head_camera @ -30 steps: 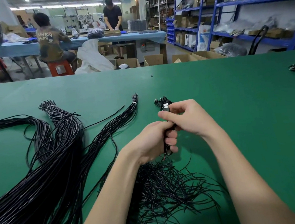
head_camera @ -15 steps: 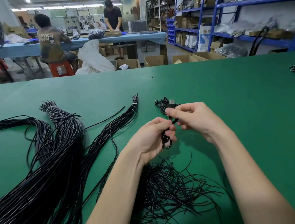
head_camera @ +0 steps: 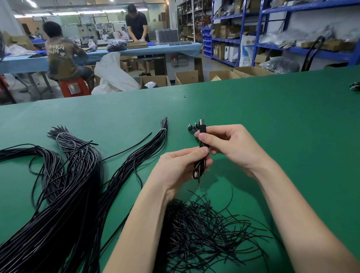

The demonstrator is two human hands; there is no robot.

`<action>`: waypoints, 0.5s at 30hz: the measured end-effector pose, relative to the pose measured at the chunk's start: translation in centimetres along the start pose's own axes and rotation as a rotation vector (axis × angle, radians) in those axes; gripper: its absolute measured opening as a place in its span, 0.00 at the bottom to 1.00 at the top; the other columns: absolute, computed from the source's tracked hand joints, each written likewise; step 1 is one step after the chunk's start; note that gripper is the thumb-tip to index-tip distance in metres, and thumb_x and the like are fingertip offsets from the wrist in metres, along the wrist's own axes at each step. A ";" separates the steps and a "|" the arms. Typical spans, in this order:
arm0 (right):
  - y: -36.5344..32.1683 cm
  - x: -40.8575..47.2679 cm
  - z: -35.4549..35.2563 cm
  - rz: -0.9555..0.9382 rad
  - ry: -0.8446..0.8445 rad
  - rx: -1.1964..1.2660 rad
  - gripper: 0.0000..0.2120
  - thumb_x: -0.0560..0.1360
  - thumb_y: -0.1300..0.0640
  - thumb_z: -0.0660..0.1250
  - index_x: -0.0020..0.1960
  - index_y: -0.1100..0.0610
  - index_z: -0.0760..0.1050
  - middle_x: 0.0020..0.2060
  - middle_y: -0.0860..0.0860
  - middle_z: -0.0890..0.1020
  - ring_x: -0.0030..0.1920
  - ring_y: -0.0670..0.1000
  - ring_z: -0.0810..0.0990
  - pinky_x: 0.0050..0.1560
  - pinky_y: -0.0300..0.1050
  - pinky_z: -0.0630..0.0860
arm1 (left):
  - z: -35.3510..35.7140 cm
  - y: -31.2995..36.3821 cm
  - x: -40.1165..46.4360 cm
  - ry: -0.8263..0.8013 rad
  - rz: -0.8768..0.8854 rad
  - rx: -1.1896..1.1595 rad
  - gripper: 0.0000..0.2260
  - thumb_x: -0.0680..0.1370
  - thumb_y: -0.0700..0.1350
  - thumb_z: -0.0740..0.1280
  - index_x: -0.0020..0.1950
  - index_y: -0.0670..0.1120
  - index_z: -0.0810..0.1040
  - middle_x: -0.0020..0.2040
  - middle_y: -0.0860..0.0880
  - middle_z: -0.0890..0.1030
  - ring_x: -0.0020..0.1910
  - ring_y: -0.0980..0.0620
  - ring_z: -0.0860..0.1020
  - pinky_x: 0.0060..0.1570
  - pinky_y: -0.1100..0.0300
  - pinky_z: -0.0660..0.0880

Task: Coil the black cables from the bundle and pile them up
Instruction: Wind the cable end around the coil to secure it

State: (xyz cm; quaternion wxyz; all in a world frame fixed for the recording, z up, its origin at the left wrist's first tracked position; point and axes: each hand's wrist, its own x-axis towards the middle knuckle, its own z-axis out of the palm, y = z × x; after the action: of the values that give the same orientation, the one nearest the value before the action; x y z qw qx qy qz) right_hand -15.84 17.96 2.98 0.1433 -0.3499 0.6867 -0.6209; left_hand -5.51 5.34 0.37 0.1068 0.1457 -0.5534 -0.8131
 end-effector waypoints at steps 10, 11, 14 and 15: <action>-0.2 -1.0 0.2 0.415 -0.328 -0.103 0.07 0.71 0.54 0.79 0.40 0.57 0.87 0.35 0.52 0.86 0.30 0.42 0.79 0.31 0.32 0.75 | 0.8 -0.3 0.1 0.270 0.136 -0.249 0.14 0.68 0.40 0.77 0.52 0.36 0.84 0.40 0.41 0.86 0.35 0.51 0.84 0.31 0.62 0.78; -0.1 -1.0 0.5 0.413 -0.325 -0.107 0.06 0.72 0.56 0.79 0.39 0.57 0.87 0.34 0.52 0.86 0.28 0.42 0.78 0.30 0.32 0.74 | 0.8 -0.3 0.1 0.270 0.140 -0.268 0.15 0.67 0.40 0.77 0.52 0.36 0.84 0.40 0.41 0.85 0.35 0.50 0.84 0.29 0.61 0.77; -0.1 -0.8 1.1 0.402 -0.296 -0.077 0.04 0.72 0.59 0.78 0.39 0.58 0.87 0.35 0.53 0.86 0.28 0.42 0.78 0.30 0.32 0.75 | 0.6 -0.3 0.2 0.265 0.150 -0.308 0.08 0.68 0.39 0.77 0.45 0.39 0.86 0.39 0.42 0.85 0.35 0.51 0.83 0.29 0.61 0.77; 0.0 -0.7 1.1 0.396 -0.299 -0.065 0.04 0.72 0.60 0.78 0.39 0.58 0.87 0.36 0.54 0.86 0.28 0.43 0.78 0.30 0.32 0.75 | 0.6 -0.3 0.3 0.263 0.150 -0.319 0.05 0.69 0.38 0.76 0.44 0.40 0.86 0.39 0.42 0.85 0.35 0.51 0.83 0.30 0.61 0.78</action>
State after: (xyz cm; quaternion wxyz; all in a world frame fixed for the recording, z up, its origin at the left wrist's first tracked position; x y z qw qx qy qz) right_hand -14.59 17.59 2.62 0.3509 -0.3009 0.7327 -0.4994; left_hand -5.96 5.86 0.21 0.2600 0.1902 -0.4084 -0.8541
